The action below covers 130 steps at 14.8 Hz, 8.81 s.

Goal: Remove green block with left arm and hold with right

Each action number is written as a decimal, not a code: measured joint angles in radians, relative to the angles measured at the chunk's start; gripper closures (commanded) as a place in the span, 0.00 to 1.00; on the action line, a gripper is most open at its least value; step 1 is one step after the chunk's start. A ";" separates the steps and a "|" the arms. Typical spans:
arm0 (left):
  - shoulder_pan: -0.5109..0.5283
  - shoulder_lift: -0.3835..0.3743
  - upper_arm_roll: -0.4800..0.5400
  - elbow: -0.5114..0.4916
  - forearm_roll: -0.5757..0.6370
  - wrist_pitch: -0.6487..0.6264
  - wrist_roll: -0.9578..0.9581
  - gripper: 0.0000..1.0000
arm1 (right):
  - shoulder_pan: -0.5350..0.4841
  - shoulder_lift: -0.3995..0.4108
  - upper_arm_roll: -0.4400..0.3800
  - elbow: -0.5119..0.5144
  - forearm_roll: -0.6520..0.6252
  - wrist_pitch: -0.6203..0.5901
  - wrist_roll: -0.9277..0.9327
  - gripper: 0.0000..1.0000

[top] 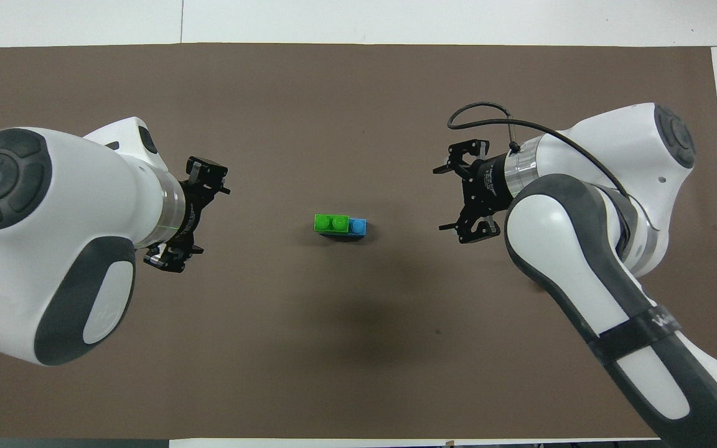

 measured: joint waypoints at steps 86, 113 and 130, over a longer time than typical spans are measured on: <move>0.434 0.276 0.031 0.008 0.043 0.280 0.484 1.00 | -0.401 0.184 -0.024 -0.053 0.033 0.000 -0.553 0.48; 0.444 0.421 0.027 0.158 0.073 0.299 0.845 0.00 | -0.335 -0.238 -0.002 0.267 -0.575 -0.559 -1.265 0.00; 0.416 0.034 0.006 0.169 0.072 -0.227 1.457 0.00 | -0.323 -0.232 0.000 0.276 -0.642 -0.571 -1.316 0.00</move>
